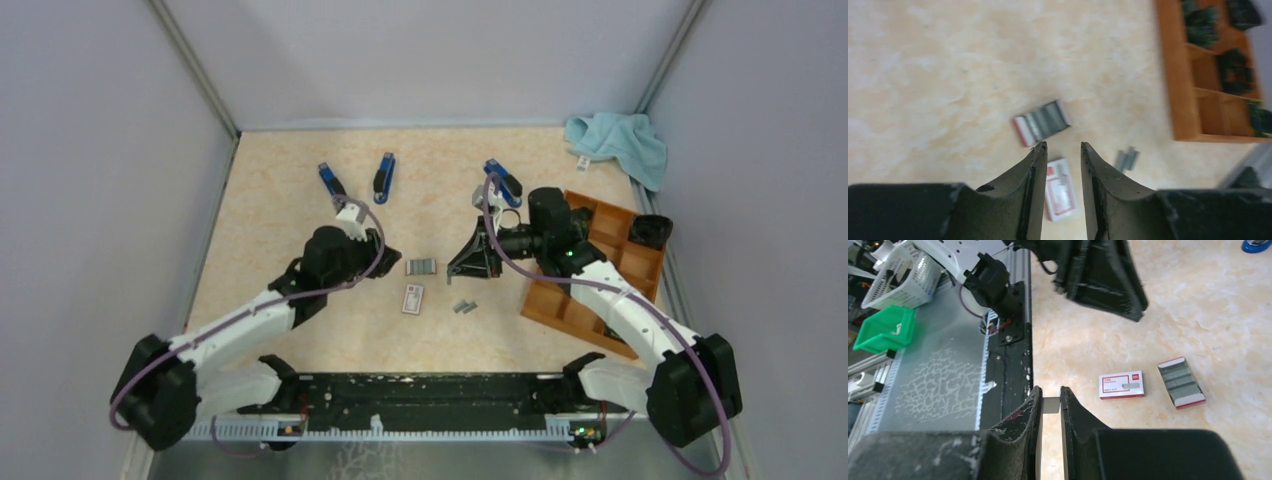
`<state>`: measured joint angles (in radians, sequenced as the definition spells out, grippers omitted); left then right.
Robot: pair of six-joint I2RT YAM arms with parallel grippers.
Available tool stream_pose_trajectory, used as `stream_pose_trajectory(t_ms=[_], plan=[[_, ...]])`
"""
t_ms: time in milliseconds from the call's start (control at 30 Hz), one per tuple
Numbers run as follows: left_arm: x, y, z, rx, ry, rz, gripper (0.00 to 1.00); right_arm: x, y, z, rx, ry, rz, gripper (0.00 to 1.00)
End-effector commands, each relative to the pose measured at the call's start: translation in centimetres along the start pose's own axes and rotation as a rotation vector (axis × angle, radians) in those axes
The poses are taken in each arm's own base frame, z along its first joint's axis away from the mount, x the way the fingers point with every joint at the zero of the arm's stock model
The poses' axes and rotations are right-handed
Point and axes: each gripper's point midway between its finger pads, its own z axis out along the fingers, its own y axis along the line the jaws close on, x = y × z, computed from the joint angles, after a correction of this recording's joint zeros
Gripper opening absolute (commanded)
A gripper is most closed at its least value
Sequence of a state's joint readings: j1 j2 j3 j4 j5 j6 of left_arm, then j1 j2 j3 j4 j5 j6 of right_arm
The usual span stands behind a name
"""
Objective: Unload the staples from the stapler
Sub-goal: Pick up the staple from the center of the board, then move the staple box to the center of the board.
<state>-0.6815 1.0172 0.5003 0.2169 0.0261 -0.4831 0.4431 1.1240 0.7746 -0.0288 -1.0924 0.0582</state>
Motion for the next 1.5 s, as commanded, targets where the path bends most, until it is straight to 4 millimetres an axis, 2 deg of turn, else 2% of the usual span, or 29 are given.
stream_pose_trajectory(t_ms=[0, 133, 267, 333, 500, 667, 1233, 1467], plan=[[1.5, 5.5, 2.8, -0.174, 0.180, 0.076, 0.34, -2.2, -0.3, -0.9, 0.062, -0.029, -0.118, 0.07], [2.0, 7.4, 6.4, -0.193, 0.292, 0.069, 0.25, -2.2, -0.4, -1.0, 0.069, -0.031, -0.117, 0.07], [2.4, 9.0, 9.5, -0.221, 0.372, 0.058, 0.22, -2.2, -0.4, -1.1, 0.068, -0.031, -0.117, 0.07], [3.8, 9.8, 10.5, -0.231, 0.446, 0.026, 0.22, -2.2, -0.4, -1.1, 0.068, -0.031, -0.117, 0.07], [5.3, 9.9, 11.7, -0.207, 0.499, 0.003, 0.22, -2.3, -0.4, -1.1, 0.065, -0.029, -0.117, 0.07], [6.4, 9.7, 11.8, -0.177, 0.543, -0.012, 0.21, -2.2, -0.3, -1.0, 0.061, -0.029, -0.116, 0.07], [9.2, 7.4, 8.9, -0.064, 0.600, -0.071, 0.20, -2.1, -0.4, -1.0, 0.065, -0.029, -0.116, 0.07], [9.5, 6.3, 8.8, -0.028, 0.596, -0.080, 0.20, -1.9, -0.8, -1.0, 0.074, -0.023, -0.110, 0.07]])
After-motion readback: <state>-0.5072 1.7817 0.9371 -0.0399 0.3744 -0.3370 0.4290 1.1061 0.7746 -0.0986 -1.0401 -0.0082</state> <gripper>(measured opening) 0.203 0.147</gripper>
